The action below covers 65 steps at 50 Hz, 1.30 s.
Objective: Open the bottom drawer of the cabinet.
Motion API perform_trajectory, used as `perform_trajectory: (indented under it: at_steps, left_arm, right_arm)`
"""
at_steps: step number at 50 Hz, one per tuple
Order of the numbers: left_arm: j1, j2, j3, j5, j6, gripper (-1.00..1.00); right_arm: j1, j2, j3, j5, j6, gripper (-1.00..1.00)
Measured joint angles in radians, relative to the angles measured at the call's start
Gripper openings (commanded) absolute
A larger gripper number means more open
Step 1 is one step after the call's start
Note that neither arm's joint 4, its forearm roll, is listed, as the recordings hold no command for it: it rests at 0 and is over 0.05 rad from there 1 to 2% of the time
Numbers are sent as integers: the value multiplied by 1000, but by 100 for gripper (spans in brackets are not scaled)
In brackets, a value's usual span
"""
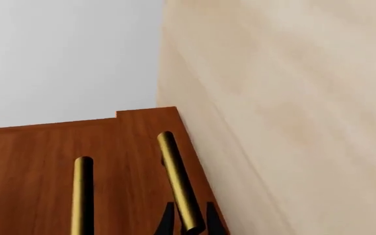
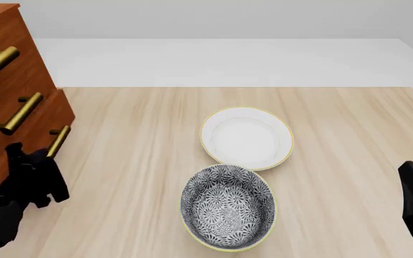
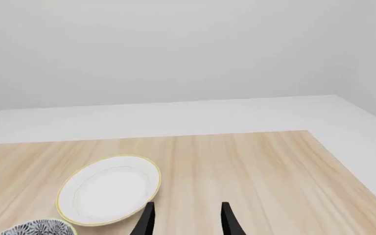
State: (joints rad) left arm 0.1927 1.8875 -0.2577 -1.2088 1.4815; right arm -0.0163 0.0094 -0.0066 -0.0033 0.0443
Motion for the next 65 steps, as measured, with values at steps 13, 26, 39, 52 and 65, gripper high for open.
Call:
perform_trajectory:
  at_steps: [13,26,39,52,65]
  left_arm:
    - [-66,-23,11,24,-2,-100]
    - [-130,-57,10,78,-3,-100]
    - [-180,-53,11,77,-2,-100]
    - [-220,-40,11,56,-2,-100]
    - [-234,-37,11,52,-1,-100]
  right_arm:
    - [0,-2,1,0,1,100]
    - [0,-3,2,-1,2,100]
    - [0,-4,3,-1,4,100]
    - [-1,-4,4,-2,4,100]
    - [-1,-4,4,-2,4,100]
